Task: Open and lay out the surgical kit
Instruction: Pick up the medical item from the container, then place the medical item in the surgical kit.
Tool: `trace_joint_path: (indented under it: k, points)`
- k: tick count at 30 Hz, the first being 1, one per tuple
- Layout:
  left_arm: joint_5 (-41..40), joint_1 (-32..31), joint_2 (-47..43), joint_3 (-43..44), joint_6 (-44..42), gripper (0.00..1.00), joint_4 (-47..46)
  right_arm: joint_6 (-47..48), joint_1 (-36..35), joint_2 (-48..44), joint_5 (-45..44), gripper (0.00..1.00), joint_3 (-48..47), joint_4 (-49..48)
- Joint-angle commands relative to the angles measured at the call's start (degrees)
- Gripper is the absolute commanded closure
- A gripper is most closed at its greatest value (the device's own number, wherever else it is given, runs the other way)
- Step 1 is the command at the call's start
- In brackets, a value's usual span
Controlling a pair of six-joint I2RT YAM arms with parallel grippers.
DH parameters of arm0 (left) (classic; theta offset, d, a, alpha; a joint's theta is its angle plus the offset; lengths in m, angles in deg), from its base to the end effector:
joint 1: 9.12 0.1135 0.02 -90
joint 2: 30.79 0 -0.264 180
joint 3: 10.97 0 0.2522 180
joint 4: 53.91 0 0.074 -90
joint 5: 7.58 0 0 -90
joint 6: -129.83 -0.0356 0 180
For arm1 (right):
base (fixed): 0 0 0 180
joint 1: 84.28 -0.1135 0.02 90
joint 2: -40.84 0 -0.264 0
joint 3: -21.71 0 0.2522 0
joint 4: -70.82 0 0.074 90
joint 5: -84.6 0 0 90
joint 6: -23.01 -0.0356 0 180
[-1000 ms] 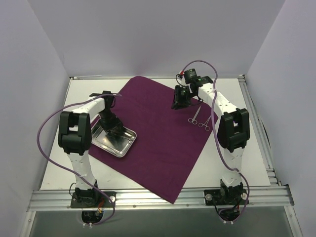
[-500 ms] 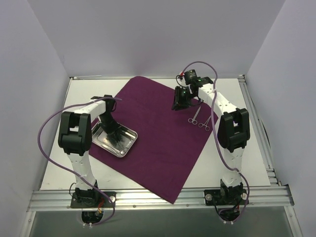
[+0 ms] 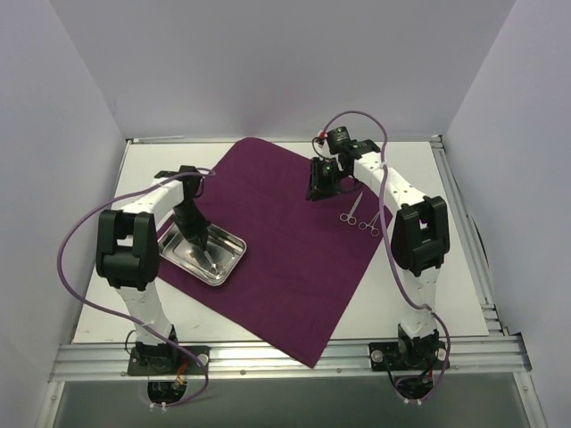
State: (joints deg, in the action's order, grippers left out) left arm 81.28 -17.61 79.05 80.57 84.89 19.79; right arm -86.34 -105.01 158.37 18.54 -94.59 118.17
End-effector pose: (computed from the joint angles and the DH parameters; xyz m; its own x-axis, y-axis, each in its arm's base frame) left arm 0.3415 -0.0503 0.1731 -0.8032 -0.5957 0.0106 -0.5949 0.8029 0.0387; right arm 0.4295 0.1780 0.2623 -0.8521 0.0013 -0.5234 -0.3098 0.8048 0.5063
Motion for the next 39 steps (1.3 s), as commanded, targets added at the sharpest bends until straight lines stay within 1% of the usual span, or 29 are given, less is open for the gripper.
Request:
trace_joint_path:
  k: [1, 5, 6, 9, 10, 12, 14, 15, 16, 18, 19, 21, 26, 27, 30, 32, 35, 38, 39]
  points:
    - [-1.5, 0.6, -6.5, 5.9, -4.5, 0.98, 2.0, 0.9, -1.6, -3.5, 0.6, 0.77, -2.6, 0.3]
    - [1.1, 0.3, -11.2, 7.9, -7.3, 0.98, -0.3, 1.1, -2.7, -3.4, 2.5, 0.73, -4.7, -0.6]
    - [3.2, 0.3, -12.0, 8.0, -8.4, 0.98, -0.7, 1.2, -3.0, -2.9, 3.6, 0.69, -5.0, -0.9]
    - [7.2, 0.0, -14.4, 8.4, -10.9, 0.98, -1.2, 2.9, -3.8, -1.7, 10.5, 0.66, -7.0, -1.1]
    - [8.3, -0.2, -15.5, 8.5, -11.6, 0.98, -1.5, 3.4, -4.2, -1.7, 15.0, 0.64, -7.2, -2.1]
    - [11.8, -0.7, -16.7, 8.8, -12.6, 0.98, -1.9, 3.0, -5.1, -2.1, 22.1, 0.61, -5.8, -5.4]
    - [15.6, -1.0, -18.4, 8.8, -13.0, 0.98, -3.7, 2.0, -7.1, -2.6, 28.6, 0.59, -4.8, -10.4]
    - [17.0, -1.4, -18.9, 9.1, -12.6, 0.98, -3.9, 1.3, -8.1, -3.2, 29.5, 0.54, -4.3, -11.9]
    - [19.6, -1.7, -19.6, 9.3, -12.5, 0.98, -4.1, 0.7, -10.1, -3.5, 30.3, 0.52, -2.7, -15.5]
    - [22.4, -2.4, -19.9, 10.6, -11.8, 0.98, -4.0, -2.6, -11.8, -4.1, 33.5, 0.52, -0.8, -19.4]
    - [22.9, -2.7, -20.5, 11.1, -11.4, 0.98, -3.7, -4.3, -12.6, -4.3, 34.1, 0.52, 1.4, -23.9]
    - [25.0, -3.0, -21.2, 11.4, -10.9, 0.98, -3.5, -5.6, -14.9, -4.7, 34.4, 0.52, 2.3, -25.7]
    - [26.5, -3.6, -22.9, 10.7, -8.7, 0.98, -2.6, -0.2, -18.5, -3.3, 31.4, 0.52, -1.0, -17.2]
    - [26.4, -3.8, -23.3, 10.6, -8.5, 0.98, -2.6, -0.2, -18.9, -3.6, 30.9, 0.52, -0.6, -17.2]
    - [26.4, -4.1, -24.1, 9.8, -8.2, 0.98, -2.6, -3.7, -19.1, -5.4, 28.9, 0.52, 2.4, -21.7]
    - [27.0, -4.2, -24.3, 9.4, -8.1, 0.98, -2.6, -3.9, -19.4, -5.5, 28.5, 0.53, 2.6, -22.0]
    - [27.6, -4.3, -24.8, 9.0, -7.8, 0.98, -3.1, -3.9, -19.7, -5.1, 28.2, 0.55, 2.3, -21.3]
    - [28.0, -4.5, -25.0, 8.8, -7.6, 0.98, -3.2, -3.8, -20.0, -4.6, 27.7, 0.61, 1.6, -21.0]
    - [28.2, -4.5, -25.0, 8.8, -7.6, 0.98, -3.2, -3.6, -20.0, -4.0, 28.1, 0.65, 1.2, -20.8]
